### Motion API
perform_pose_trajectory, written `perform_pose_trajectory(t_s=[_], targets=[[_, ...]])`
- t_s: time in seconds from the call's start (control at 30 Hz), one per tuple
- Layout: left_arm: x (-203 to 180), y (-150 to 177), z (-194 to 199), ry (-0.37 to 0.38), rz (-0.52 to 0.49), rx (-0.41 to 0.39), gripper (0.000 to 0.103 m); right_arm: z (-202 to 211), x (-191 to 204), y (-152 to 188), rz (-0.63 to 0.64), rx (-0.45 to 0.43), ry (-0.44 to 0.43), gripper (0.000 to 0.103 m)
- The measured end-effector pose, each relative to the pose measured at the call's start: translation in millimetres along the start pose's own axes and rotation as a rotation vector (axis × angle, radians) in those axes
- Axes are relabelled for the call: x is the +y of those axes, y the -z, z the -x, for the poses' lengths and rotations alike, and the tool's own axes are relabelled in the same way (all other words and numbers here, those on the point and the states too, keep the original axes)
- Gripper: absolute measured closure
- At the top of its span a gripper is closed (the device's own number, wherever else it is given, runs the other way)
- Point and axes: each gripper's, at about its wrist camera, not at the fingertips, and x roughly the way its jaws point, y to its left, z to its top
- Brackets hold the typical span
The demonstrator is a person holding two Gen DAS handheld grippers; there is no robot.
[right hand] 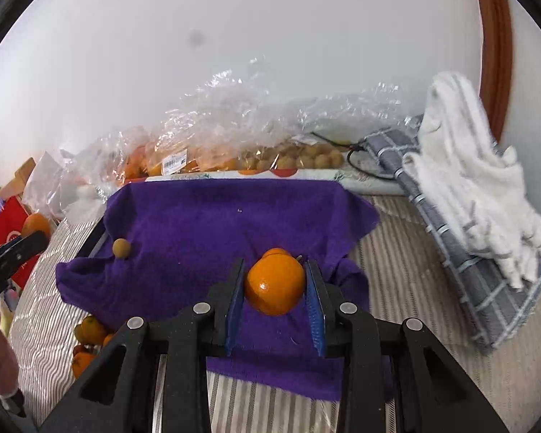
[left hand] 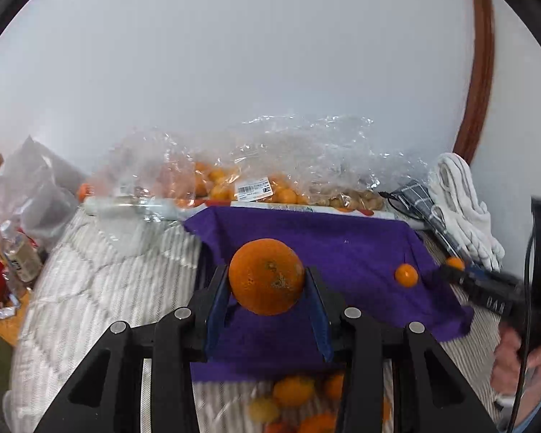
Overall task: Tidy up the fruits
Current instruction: 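Lift and carry both oranges over the purple towel, then lower both oranges onto the towel beside the placed fruits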
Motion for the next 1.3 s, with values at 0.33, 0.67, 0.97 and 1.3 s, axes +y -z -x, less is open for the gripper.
perform_pose_trajectory(t_s=[0.33,0.67,0.97,1.3], targets=[[8.3,19.3,-43.9,0.012,0.014,0.065,0.064,-27.4,-15.0,13.8,-0.016,0.033,0.024,0.071],[7.0,29.4,-64.1,-0.005,0.003,0.135,0.064,-41.8,-5.1,20.6,0.037,0.061,0.022,0.071],[8.9,31.9,-62.4,-0.028,0.001,0.138,0.064,-50.3,2.8,25.0,0.056,0.086,0.019,0.071],[5.7,35.1,-67.1,-0.045,-0.023,0.166,0.064,-48.2,2.9,26.1,0.051,0.081,0.025,0.071]])
